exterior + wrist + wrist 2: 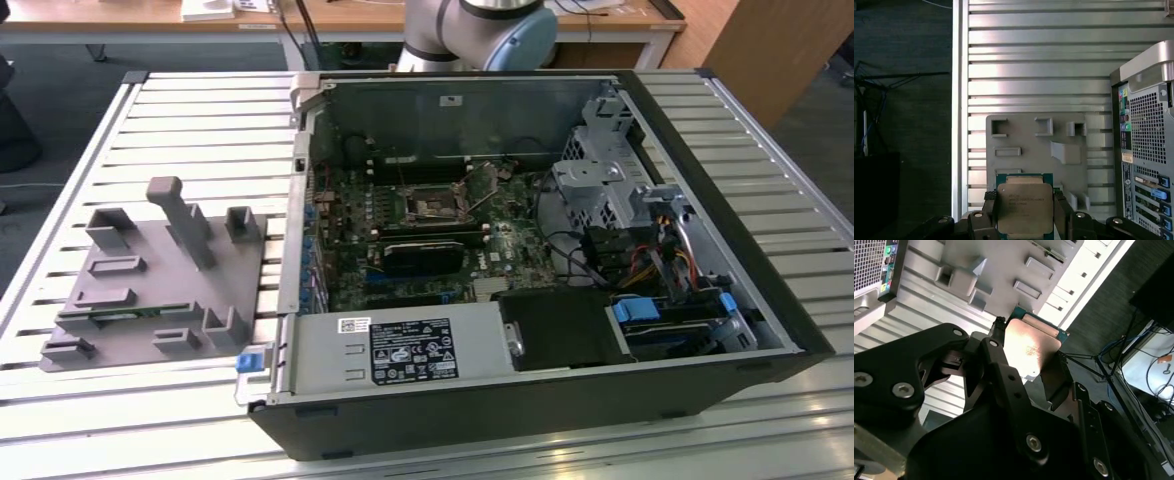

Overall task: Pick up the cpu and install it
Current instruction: 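Pick up the cpu and move it towards the insertion slot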

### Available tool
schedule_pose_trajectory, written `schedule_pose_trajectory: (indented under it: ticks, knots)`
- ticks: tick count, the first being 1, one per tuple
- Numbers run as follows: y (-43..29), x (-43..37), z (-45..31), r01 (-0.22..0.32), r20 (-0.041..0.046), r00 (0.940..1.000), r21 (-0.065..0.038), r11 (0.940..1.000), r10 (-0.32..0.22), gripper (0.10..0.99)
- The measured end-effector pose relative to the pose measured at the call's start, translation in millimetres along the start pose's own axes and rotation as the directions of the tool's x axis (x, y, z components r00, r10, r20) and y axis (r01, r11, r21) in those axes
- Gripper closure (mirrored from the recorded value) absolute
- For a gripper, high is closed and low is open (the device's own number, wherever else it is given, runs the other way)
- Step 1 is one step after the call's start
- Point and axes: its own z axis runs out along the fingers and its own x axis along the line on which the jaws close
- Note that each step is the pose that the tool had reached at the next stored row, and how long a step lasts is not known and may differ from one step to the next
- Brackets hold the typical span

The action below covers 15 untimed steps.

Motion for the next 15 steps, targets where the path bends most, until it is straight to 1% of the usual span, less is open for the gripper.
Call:
schedule_pose_trajectory:
  ticks: [10,14,15]
  knots:
    - [1.6,-45.2,3.1,0.0,0.0001,1.0,0.0,1.0,0.0,0.549]
    - [2.2,-56.0,3.3,0.0,0.0002,1.0,0.0,1.0,0.0,0.549]
    - [2.3,-60.1,3.3,0.0,0.0001,1.0,0.0,1.0,0.0,0.549]
